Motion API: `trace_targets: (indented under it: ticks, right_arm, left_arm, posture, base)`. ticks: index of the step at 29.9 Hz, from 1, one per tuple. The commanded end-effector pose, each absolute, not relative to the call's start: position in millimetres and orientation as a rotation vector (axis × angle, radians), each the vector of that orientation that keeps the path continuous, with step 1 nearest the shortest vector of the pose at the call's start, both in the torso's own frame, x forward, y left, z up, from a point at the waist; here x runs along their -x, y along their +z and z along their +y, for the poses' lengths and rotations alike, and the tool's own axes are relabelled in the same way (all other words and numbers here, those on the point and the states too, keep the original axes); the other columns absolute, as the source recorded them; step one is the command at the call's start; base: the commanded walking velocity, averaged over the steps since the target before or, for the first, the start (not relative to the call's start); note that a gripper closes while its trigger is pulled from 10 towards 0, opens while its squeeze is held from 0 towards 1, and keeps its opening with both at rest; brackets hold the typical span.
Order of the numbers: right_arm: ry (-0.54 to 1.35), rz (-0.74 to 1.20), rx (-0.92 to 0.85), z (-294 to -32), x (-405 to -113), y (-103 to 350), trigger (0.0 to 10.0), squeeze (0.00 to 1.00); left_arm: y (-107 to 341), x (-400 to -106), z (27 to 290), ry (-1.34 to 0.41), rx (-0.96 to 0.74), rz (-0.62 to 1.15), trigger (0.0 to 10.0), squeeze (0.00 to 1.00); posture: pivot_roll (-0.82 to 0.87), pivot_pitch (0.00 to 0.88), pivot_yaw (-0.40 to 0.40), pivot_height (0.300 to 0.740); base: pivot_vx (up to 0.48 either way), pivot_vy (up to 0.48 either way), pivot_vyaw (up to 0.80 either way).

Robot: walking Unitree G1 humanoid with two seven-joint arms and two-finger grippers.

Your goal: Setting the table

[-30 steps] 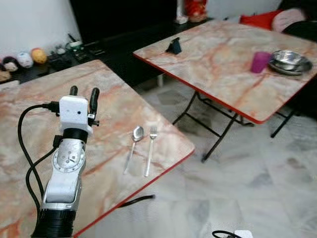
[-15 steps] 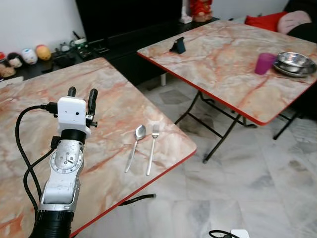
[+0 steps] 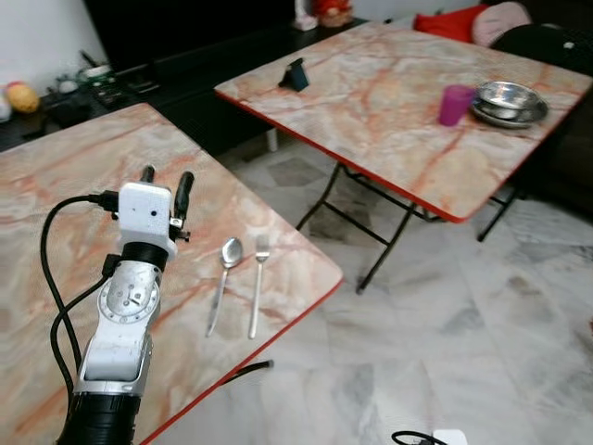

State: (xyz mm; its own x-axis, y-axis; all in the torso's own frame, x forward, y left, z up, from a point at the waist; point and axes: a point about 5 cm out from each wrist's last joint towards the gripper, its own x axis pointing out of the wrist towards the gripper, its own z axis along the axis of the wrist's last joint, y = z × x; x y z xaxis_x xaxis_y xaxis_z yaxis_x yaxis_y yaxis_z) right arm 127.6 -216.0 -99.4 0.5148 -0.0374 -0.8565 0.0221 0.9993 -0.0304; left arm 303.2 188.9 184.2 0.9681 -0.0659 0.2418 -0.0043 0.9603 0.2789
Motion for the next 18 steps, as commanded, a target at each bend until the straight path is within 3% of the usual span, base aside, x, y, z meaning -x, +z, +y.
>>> trace_targets:
  ticks: [1,8,18]
  right_arm:
    - [-0.039,1.039,0.016,-215.4,-123.6,-100.8,10.0,0.0]
    - [-0.039,1.043,0.024,-216.0,-123.3,-100.9,10.0,0.0]
    - [-0.039,1.045,0.03,-216.6,-123.6,-100.7,10.0,0.0]
  left_arm:
    - [172.0,-299.9,185.3,-0.083,-0.278,-0.185,10.0,0.0]
    - [151.1,-280.8,181.3,-0.246,-0.3,-0.03,10.0,0.0]
    - [164.4,-274.5,171.3,-0.209,-0.286,0.027,10.0,0.0]
  posture:
    - [0.0,0.0,0.04,0.732]
    - [0.01,0.0,0.037,0.732]
    - [0.02,0.0,0.037,0.732]
  base:
    - [0.0,0.0,0.0]
    - [0.0,0.0,0.0]
    - [0.0,0.0,0.0]
